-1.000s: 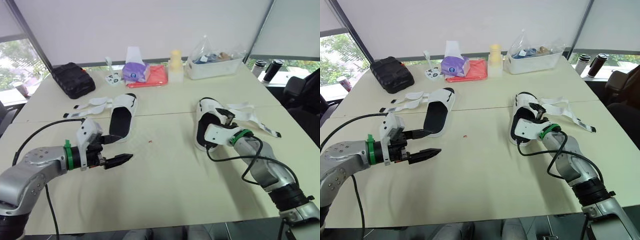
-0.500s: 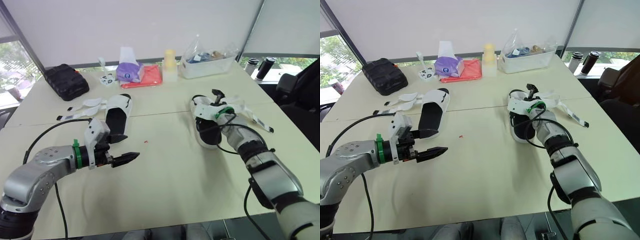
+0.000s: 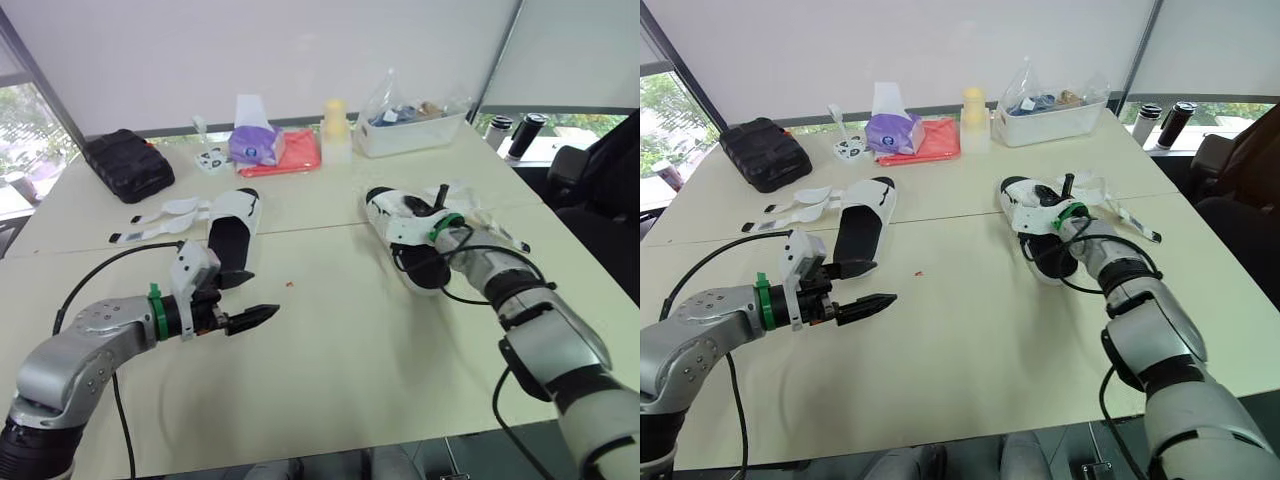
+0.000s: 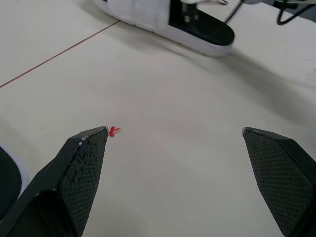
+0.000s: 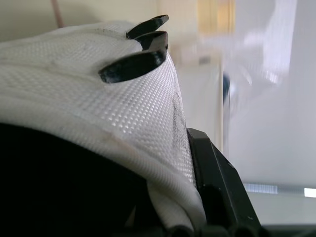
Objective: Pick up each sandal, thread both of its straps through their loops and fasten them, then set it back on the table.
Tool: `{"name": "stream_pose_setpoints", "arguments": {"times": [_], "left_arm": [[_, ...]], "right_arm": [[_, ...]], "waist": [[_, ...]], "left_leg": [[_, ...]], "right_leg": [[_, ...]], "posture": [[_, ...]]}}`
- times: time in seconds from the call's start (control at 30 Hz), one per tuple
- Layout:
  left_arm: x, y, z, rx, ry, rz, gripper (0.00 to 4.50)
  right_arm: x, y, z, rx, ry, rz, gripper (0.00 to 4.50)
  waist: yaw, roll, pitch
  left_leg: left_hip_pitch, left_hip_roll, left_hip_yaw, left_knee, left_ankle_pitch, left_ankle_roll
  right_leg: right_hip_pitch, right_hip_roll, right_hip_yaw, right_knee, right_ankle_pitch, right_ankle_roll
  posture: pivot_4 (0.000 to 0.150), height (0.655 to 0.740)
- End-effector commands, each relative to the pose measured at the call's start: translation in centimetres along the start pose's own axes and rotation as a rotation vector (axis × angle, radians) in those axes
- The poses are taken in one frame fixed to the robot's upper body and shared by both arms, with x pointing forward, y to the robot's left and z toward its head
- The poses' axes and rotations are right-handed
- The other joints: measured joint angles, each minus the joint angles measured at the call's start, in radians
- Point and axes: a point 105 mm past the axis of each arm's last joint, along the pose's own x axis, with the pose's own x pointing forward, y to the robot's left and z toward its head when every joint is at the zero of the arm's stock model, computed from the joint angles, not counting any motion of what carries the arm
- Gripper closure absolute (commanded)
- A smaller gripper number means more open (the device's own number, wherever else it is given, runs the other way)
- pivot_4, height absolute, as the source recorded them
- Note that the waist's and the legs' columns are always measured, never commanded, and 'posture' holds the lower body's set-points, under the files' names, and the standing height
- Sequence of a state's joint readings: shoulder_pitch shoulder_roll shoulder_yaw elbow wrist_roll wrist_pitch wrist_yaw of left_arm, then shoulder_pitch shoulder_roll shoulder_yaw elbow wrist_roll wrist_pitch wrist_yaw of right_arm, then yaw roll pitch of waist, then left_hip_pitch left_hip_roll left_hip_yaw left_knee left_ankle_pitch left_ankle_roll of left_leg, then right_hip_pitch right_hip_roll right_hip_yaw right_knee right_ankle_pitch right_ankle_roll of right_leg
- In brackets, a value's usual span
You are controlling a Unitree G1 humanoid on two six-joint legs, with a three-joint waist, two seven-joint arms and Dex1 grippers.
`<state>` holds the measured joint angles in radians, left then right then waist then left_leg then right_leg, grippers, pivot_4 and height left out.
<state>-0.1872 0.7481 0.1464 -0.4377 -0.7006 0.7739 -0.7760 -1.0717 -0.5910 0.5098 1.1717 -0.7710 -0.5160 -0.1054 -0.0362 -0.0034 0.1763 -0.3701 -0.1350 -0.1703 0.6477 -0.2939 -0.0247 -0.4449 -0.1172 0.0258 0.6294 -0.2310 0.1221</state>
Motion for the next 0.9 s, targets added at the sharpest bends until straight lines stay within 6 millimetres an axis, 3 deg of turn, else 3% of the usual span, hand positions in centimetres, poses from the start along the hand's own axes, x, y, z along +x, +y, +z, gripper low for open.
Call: {"name": "stream_pose_setpoints", "arguments": {"times": [0.03, 0.1, 0.2, 0.33, 0.4, 0.6, 0.83, 0.9], "left_arm": [[-0.4, 0.1, 0.6, 0.035, -0.012, -0.009, 0.00], [-0.5, 0.3, 0.6, 0.039, -0.004, -0.017, 0.00], [-0.6, 0.3, 0.6, 0.035, -0.002, -0.028, 0.00], [-0.4, 0.0, 0.5, 0.035, 0.015, -0.055, 0.00], [-0.4, -0.1, 0.5, 0.034, 0.017, -0.064, 0.00], [-0.1, 0.0, 0.5, 0.031, 0.018, -0.076, 0.00], [0.1, -0.6, 0.2, 0.019, 0.024, -0.099, 0.00], [0.2, -0.7, 0.1, 0.018, 0.024, -0.101, 0.00]], "right_arm": [[-1.8, -1.2, 3.7, -0.038, -0.337, 0.011, 4.46], [-4.1, -0.9, 6.0, -0.068, -0.566, 0.078, 4.46], [-5.6, -1.0, 7.8, -0.089, -0.721, 0.097, 4.46], [-8.7, -0.2, 11.6, -0.199, -1.019, 0.136, 4.46], [-9.2, 0.1, 12.5, -0.223, -1.078, 0.137, 4.46], [-8.8, 0.7, 14.3, -0.303, -1.144, 0.120, 4.46], [-7.3, 1.4, 14.6, -0.332, -1.121, 0.107, 4.46], [-7.3, 1.8, 14.7, -0.304, -1.126, 0.136, 3.78]], "waist": [[-0.005, 0.000, 0.000], [-0.008, 0.000, 0.000], [-0.019, 0.000, 0.000], [-0.026, 0.000, 0.000], [-0.026, 0.000, 0.000], [-0.014, 0.000, 0.000], [-0.007, 0.000, 0.000], [-0.008, 0.000, 0.000]], "left_leg": [[0.000, 0.000, 0.000, 0.000, 0.000, 0.000], [-0.001, 0.000, 0.000, 0.000, 0.000, 0.000], [0.000, 0.001, 0.002, 0.000, 0.000, 0.000], [0.001, 0.003, 0.002, 0.000, 0.001, -0.001], [0.001, 0.003, 0.002, 0.000, 0.000, -0.001], [0.002, 0.003, 0.002, 0.000, 0.001, -0.002], [0.002, 0.004, 0.003, 0.000, 0.001, -0.003], [0.002, 0.004, 0.003, 0.000, 0.001, -0.003]], "right_leg": [[0.000, 0.000, 0.000, 0.000, 0.000, 0.000], [-0.001, 0.000, 0.000, 0.000, 0.000, 0.000], [-0.001, 0.002, 0.001, 0.000, 0.000, 0.000], [-0.002, 0.004, 0.002, 0.002, 0.001, 0.001], [-0.002, 0.004, 0.002, 0.002, 0.001, 0.001], [-0.002, 0.005, 0.003, 0.002, 0.001, 0.000], [-0.002, 0.005, 0.004, 0.003, 0.002, -0.001], [-0.002, 0.006, 0.005, 0.003, 0.002, -0.001]], "posture": [[0.150, 0.7400], [0.150, 0.7400], [0.150, 0.7400], [0.150, 0.7400], [0.150, 0.7400], [0.150, 0.7400], [0.150, 0.7400], [0.150, 0.7400]]}}
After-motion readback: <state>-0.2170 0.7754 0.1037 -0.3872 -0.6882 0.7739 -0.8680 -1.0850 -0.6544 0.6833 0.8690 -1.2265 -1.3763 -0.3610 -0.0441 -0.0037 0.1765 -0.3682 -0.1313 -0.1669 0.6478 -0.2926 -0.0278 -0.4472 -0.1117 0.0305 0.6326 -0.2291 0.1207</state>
